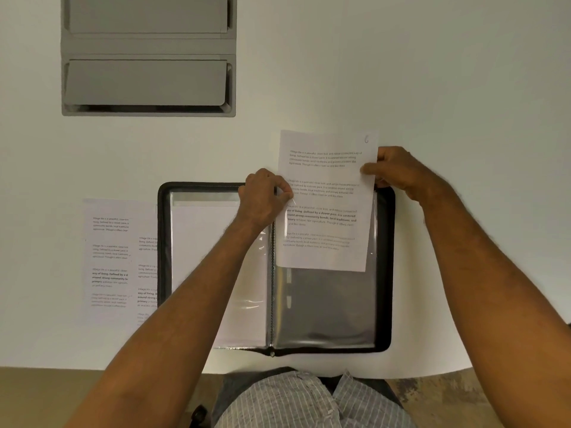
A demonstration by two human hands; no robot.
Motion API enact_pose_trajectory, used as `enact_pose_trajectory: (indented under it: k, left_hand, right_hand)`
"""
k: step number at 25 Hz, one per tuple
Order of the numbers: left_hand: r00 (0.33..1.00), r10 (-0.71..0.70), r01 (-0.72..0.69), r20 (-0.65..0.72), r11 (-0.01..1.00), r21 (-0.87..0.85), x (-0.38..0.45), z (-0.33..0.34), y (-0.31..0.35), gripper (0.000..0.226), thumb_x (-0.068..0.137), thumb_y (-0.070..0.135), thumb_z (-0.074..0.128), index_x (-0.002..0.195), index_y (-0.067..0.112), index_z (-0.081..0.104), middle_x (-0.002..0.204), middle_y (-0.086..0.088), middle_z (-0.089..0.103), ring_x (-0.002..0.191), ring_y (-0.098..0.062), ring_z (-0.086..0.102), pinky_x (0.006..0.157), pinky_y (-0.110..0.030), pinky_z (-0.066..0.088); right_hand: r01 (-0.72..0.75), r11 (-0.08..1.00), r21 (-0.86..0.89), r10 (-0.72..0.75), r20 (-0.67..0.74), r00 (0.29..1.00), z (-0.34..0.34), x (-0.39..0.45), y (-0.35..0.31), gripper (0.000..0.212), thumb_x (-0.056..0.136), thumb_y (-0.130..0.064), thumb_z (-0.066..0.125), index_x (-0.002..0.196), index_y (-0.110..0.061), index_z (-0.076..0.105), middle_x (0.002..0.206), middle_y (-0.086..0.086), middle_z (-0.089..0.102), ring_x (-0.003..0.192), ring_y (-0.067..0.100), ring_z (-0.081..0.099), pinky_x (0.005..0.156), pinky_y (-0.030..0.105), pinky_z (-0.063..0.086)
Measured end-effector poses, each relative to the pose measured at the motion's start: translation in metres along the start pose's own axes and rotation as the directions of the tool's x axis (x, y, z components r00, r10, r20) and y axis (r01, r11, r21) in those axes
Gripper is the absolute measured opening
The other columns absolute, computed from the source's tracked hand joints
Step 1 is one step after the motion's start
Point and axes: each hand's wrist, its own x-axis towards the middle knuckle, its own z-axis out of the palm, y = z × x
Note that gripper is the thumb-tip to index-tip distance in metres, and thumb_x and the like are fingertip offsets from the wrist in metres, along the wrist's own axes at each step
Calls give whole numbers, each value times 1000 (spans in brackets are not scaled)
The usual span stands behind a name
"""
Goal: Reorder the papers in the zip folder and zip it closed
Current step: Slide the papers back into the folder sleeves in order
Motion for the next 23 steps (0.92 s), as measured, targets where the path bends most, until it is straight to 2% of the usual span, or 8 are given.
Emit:
enact_pose_trajectory:
  k: [2,5,8,11,15,18,20,23]
  left_hand:
    - [1000,0,0,0,1000,-8,-1,-1,0,2,90,28,74,89,28,76,107,3,61,101,-12,47,87,-33,33]
    - [1000,-3,3,10,999,-35,-1,-1,0,3,90,30,75,87,29,74,101,4,64,97,-15,56,86,-35,35]
    - [1000,-9,10,24,999,-47,-1,-2,0,4,90,31,75,87,28,74,97,6,63,94,-14,57,86,-36,34]
    - [1000,-2,3,20,998,-66,-1,-3,4,4,88,28,78,85,26,76,94,12,59,94,-11,55,86,-35,32]
    - [999,-3,5,33,999,-49,-1,-2,3,8,88,30,76,82,30,72,102,7,61,98,-12,56,87,-35,34]
    - [1000,3,-1,29,998,-62,0,-3,3,13,88,29,76,78,32,69,99,10,60,96,-12,56,90,-37,36]
    - [999,11,-9,30,998,-61,-1,-2,3,12,89,28,75,79,31,70,93,14,57,94,-10,54,91,-38,37]
    - [999,18,-16,32,998,-53,-1,-1,2,10,89,28,74,81,31,70,94,12,56,93,-10,53,92,-38,37]
  right_hand:
    - [10,1000,29,-10,7,1000,-1,-3,-2,33,98,-14,69,131,-16,65,123,1,72,103,14,72,83,31,62]
    - [154,974,168,-126,-169,978,6,-3,-9,34,97,-20,72,129,-20,62,119,1,74,99,14,74,72,27,60]
    - [233,968,91,-206,-239,949,9,0,-12,28,99,-13,66,125,-24,61,117,6,73,99,18,72,64,20,55]
    - [204,978,32,-195,-192,962,6,-2,-15,26,101,-10,63,123,-23,63,115,4,72,88,9,69,58,13,50]
    - [155,984,-90,-164,-109,980,2,-2,-12,23,97,-11,68,118,-20,64,116,6,71,95,14,68,69,23,53]
    - [122,930,-347,-137,-20,990,-5,1,-18,23,90,-12,73,110,-21,66,114,6,68,101,24,65,73,28,51]
    - [115,851,-513,-112,37,993,-4,1,-26,28,88,-15,75,113,-23,67,114,4,67,100,22,62,74,29,47]
    - [200,823,-532,-235,2,972,13,-2,-38,31,90,-26,70,120,-34,66,109,-8,65,96,15,61,77,31,44]
